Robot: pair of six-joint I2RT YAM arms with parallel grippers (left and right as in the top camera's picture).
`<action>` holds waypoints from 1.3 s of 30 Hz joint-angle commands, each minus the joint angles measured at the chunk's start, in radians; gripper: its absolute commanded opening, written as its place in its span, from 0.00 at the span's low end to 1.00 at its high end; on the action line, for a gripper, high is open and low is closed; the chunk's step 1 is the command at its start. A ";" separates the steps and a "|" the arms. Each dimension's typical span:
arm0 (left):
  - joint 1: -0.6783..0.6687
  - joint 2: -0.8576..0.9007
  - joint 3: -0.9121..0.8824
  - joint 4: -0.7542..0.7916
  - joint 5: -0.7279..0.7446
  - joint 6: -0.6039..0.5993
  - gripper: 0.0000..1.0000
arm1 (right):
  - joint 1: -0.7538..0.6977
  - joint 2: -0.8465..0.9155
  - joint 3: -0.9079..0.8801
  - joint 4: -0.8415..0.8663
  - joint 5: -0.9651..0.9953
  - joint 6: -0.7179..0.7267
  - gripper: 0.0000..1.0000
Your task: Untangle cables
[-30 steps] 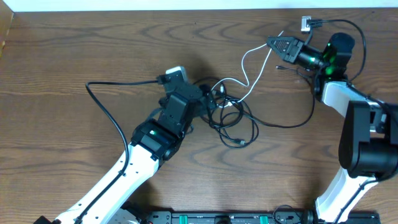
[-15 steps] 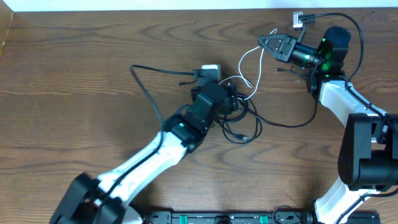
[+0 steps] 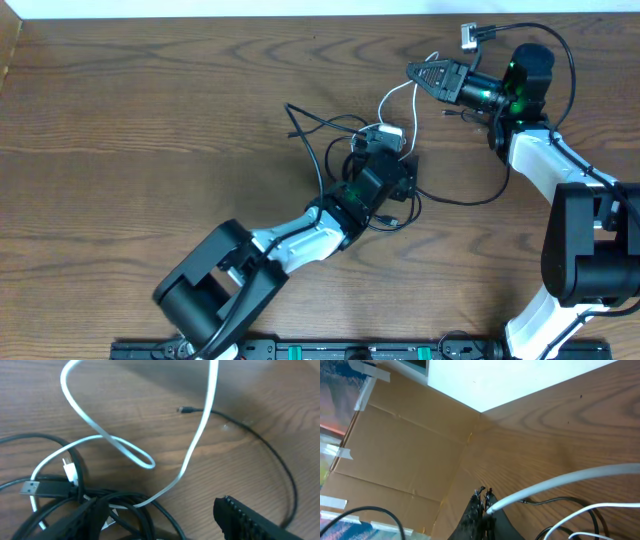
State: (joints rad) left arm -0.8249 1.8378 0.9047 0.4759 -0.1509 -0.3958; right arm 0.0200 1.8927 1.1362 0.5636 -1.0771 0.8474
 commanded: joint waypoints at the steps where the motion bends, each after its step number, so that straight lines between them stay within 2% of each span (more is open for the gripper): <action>1: 0.001 0.033 0.001 0.009 0.001 0.029 0.70 | 0.008 -0.017 0.016 0.000 -0.010 -0.011 0.01; 9: -0.001 0.061 0.001 0.010 0.002 0.029 0.68 | 0.008 -0.017 0.016 -0.007 -0.010 -0.011 0.02; 12: -0.002 0.087 0.001 0.024 0.002 0.029 0.62 | 0.008 -0.017 0.016 -0.008 -0.011 -0.011 0.02; 28: -0.001 0.229 0.001 0.254 0.000 0.029 0.61 | 0.019 -0.017 0.016 -0.037 -0.018 -0.018 0.02; 30: 0.000 0.245 0.002 0.289 0.000 0.030 0.55 | 0.024 -0.017 0.016 -0.038 -0.021 -0.019 0.01; 32: 0.000 0.253 0.002 0.300 -0.003 0.030 0.37 | 0.027 -0.017 0.016 -0.040 -0.021 -0.019 0.02; 36: 0.000 0.253 0.002 0.297 -0.030 0.053 0.13 | 0.029 -0.017 0.016 -0.054 -0.021 -0.019 0.01; 37: 0.000 0.251 0.002 0.297 -0.030 0.058 0.08 | 0.029 -0.017 0.016 -0.060 -0.021 -0.020 0.02; 39: 0.000 0.239 0.002 0.295 -0.030 0.071 0.08 | 0.028 -0.017 0.016 -0.075 -0.021 -0.032 0.02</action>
State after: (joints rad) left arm -0.8249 2.0766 0.9047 0.7673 -0.1596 -0.3614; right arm 0.0429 1.8927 1.1362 0.5022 -1.0847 0.8452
